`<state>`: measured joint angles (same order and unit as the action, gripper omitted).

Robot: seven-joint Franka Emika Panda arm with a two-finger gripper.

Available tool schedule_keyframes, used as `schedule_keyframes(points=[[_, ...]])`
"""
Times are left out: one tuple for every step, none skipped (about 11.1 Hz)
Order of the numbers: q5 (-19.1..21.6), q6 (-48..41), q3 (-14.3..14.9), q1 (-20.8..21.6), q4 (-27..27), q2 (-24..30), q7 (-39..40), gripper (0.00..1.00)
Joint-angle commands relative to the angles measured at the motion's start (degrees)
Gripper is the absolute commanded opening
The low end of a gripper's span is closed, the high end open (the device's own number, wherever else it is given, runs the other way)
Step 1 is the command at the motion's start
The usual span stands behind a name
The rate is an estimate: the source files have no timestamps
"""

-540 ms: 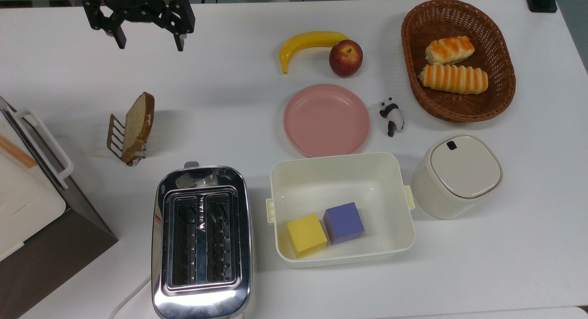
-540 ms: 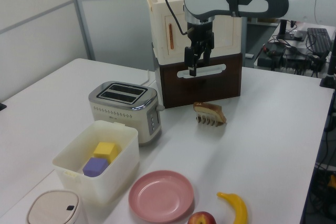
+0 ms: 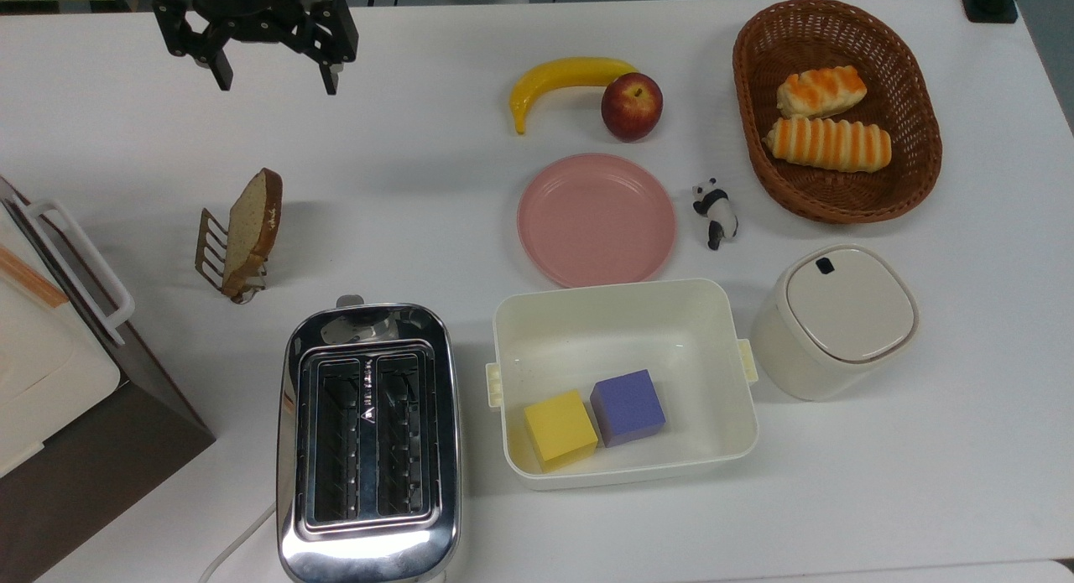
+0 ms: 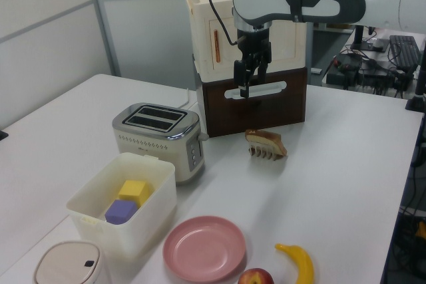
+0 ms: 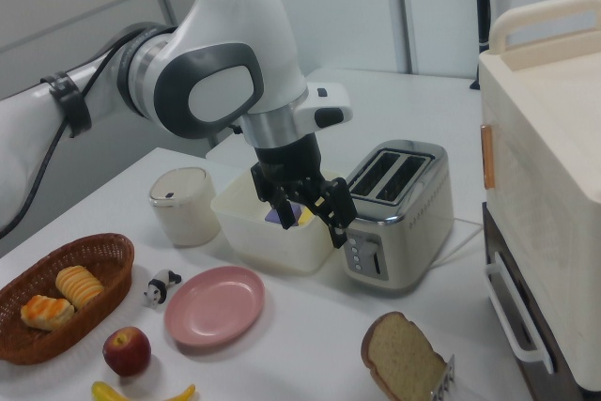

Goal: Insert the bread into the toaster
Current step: 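Move the open gripper toward the bread slice in the metal rack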

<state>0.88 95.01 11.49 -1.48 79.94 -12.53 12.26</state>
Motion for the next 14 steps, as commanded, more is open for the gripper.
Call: schedule_keyframes(points=[[-1.3,-1.1,-0.4,0.3,0.9,0.9,0.6,1.00],[-1.2,-1.2,-0.4,0.3,1.0,0.9,1.1,1.00],[-1.3,-1.5,-0.4,0.3,1.0,0.9,2.5,1.00],[-1.4,-1.6,-0.4,0.2,0.9,1.0,5.4,1.00],[-1.4,-2.0,-0.2,0.1,0.9,1.1,7.6,1.00],[-1.4,-3.1,0.1,0.0,0.8,1.1,7.8,1.00],[-1.4,-3.2,0.1,0.0,0.9,1.1,7.8,1.00],[-1.4,-3.2,0.1,-0.1,1.0,1.0,7.8,1.00],[-1.4,-3.2,0.1,-0.1,1.1,0.8,7.6,1.00],[-1.3,-3.1,0.1,-0.7,1.1,0.4,7.3,1.00],[-1.1,-3.1,0.0,-1.6,1.1,-0.1,7.2,1.00],[-1.0,-2.7,0.1,-1.9,1.2,-0.6,7.2,1.00],[-1.1,-2.6,0.1,-2.0,1.1,-1.9,7.2,1.00],[-1.3,-2.5,0.1,-2.0,1.1,-2.7,7.2,1.00]])
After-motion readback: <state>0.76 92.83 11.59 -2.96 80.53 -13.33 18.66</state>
